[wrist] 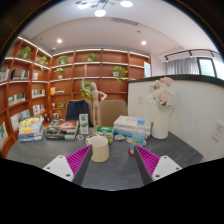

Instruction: Pour water

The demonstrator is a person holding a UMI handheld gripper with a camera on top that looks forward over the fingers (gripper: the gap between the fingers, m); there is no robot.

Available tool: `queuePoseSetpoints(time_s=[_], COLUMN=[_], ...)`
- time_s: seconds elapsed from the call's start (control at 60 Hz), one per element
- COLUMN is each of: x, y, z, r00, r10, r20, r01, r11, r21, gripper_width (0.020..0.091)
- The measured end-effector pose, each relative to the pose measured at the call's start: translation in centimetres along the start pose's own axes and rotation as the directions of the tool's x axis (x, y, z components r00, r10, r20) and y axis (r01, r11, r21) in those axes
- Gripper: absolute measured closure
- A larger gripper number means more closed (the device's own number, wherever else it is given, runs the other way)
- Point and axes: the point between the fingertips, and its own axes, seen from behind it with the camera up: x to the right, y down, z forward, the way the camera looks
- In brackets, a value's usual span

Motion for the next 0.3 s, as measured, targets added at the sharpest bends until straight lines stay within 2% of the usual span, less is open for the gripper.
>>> queuePoseSetpoints(time_s=[0.217,0.3], x=[-2.7,-2.7], y=[-1.1,-0.8], z=[-2.3,-2.5], r00=[0.999,0.998], r10=[-0.014,-0.036], r20=[0.052,0.043], r01=[0.013,0.035], r11=[1.0,0.999], r21=[0.02,0.011], gripper_width=[0.0253,0.0252])
